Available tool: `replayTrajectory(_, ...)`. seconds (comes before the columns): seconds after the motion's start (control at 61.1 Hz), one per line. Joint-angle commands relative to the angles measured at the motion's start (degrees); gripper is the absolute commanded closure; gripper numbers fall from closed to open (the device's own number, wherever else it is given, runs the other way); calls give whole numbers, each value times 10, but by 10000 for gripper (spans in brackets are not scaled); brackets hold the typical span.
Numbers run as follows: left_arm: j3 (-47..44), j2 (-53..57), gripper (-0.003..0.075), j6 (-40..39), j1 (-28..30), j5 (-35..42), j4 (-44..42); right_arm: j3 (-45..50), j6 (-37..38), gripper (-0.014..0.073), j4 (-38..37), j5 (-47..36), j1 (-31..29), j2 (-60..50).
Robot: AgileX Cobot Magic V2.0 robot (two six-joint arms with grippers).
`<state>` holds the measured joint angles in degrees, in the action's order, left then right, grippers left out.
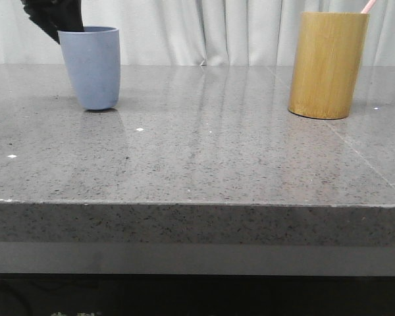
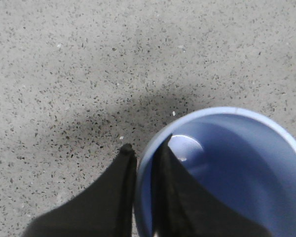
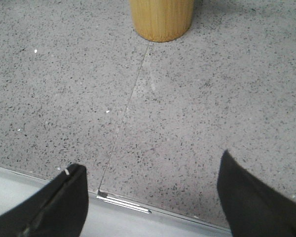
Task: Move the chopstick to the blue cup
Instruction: 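Move the left gripper over the light blue cup and lower it, then grip the blue cup rim with the left gripper, slide it toward the bamboo holder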
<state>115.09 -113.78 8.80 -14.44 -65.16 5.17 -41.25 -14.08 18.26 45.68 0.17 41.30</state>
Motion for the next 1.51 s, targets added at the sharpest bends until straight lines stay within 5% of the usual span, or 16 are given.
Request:
replayTrajectory(0.0,42,32,698,-3,-20,7,12,-20,-6,34,12,-29,1,2)
replayTrajectory(0.606,146,-12,698,-4,-183,35,15,-20,-6,34,12,-22,1,2)
replayTrajectory(1.489,166,-54,697,-4,-186,-1,7,-20,-6,34,12,-22,1,2)
